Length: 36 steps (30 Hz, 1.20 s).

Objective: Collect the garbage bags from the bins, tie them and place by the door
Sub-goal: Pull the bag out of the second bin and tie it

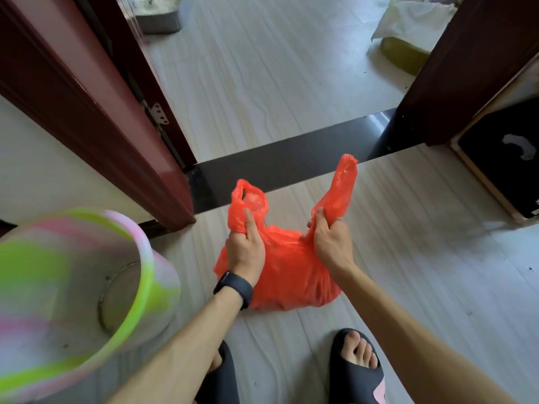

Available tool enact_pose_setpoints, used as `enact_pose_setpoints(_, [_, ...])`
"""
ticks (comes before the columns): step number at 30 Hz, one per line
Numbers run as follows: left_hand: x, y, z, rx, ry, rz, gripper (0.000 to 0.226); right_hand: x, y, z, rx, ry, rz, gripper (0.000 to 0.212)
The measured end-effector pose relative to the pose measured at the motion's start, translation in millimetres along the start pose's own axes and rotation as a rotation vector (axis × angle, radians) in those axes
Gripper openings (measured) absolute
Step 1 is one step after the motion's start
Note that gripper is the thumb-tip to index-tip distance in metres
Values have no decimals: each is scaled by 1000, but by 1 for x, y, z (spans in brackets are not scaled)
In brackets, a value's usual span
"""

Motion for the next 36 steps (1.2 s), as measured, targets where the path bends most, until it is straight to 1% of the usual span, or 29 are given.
enact_pose_setpoints(1, [5,6,2,-56,-93,26,60,1,-2,-3,-62,-16,-14,52])
enact_pose_setpoints(2, [8,12,3,-109,-149,81,58,2,-3,-5,-107,-18,-34,53])
enact_pose_setpoints(4, [11,25,11,-182,-174,206,56,1,-7,-9,-81,10,-83,54])
enact_pose_setpoints(5, [12,29,16,-208,-163,233,52,-1,-8,-12,-31,33,-93,54])
enact_pose_setpoints(6, [14,31,21,-227,-163,222,47,-4,-10,-15,2,61,-80,57])
enact_pose_setpoints(8, [16,30,29,-217,-218,179,48,-16,-17,-24,-9,51,11,69])
enact_pose_setpoints(9, [18,29,33,-218,-248,167,49,-23,-20,-32,-44,0,72,73])
enact_pose_setpoints(11, [20,27,37,-209,-275,183,46,-35,-22,-43,-154,-196,193,70])
enact_pose_setpoints(13, [15,27,35,-163,-305,254,40,-40,-14,-46,-177,-393,267,57])
enact_pose_setpoints(14, [10,29,33,-158,-314,303,36,-40,-7,-43,-126,-420,260,47])
enact_pose_setpoints(15, [5,32,31,-148,-326,350,35,-40,2,-38,-47,-396,221,37])
enact_pose_setpoints(16, [-1,33,28,-157,-338,386,39,-38,9,-34,42,-338,159,34])
enact_pose_setpoints(17, [-5,32,24,-229,-349,414,46,-35,16,-31,127,-254,89,39])
enact_pose_setpoints(18, [-7,31,21,-372,-366,431,53,-31,20,-32,188,-156,13,46])
enact_pose_setpoints(19, [-5,29,20,-548,-411,436,59,-26,21,-34,192,-62,-51,52])
enact_pose_setpoints(20, [-3,27,18,-706,-481,428,61,-20,19,-39,130,18,-84,60])
enact_pose_setpoints(21, [-1,25,17,-809,-549,419,59,-15,15,-44,38,99,-82,67])
enact_pose_setpoints(23, [-3,23,17,-865,-617,425,49,-7,11,-53,-98,270,-41,81])
enact_pose_setpoints(24, [-7,23,17,-863,-622,450,44,-5,11,-54,-104,324,-2,87])
enact_pose_setpoints(26, [-11,24,18,-833,-588,543,45,-5,14,-56,-53,343,87,99])
enact_pose_setpoints(27, [-12,24,18,-812,-553,594,49,-6,14,-57,-29,328,132,97])
enact_pose_setpoints(28, [-11,23,17,-787,-515,638,54,-6,14,-58,-17,326,174,87])
enact_pose_setpoints(29, [-11,22,16,-745,-470,672,55,-6,13,-60,-40,334,219,71])
enact_pose_setpoints(30, [-11,21,16,-676,-413,695,53,-5,10,-61,-99,337,269,55])
enact_pose_setpoints(31, [-12,21,15,-560,-323,709,46,-4,7,-63,-151,332,306,45])
enact_pose_setpoints(32, [-14,21,14,-405,-198,715,37,-2,4,-64,-179,321,322,41])
enact_pose_setpoints(34, [-17,21,14,-77,89,709,27,-2,2,-63,-225,267,335,42])
enact_pose_setpoints(36, [-14,22,16,166,326,674,25,-3,0,-59,-257,204,383,40])
Point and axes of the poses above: each hand's wrist, its own x-axis towards the middle knuckle, its own y-axis out of the palm, z = x × y, the point moved 1 cm from there along x, towards the middle knuckle, and after that the axes turned 6 degrees about x, right-handed, at the moved point
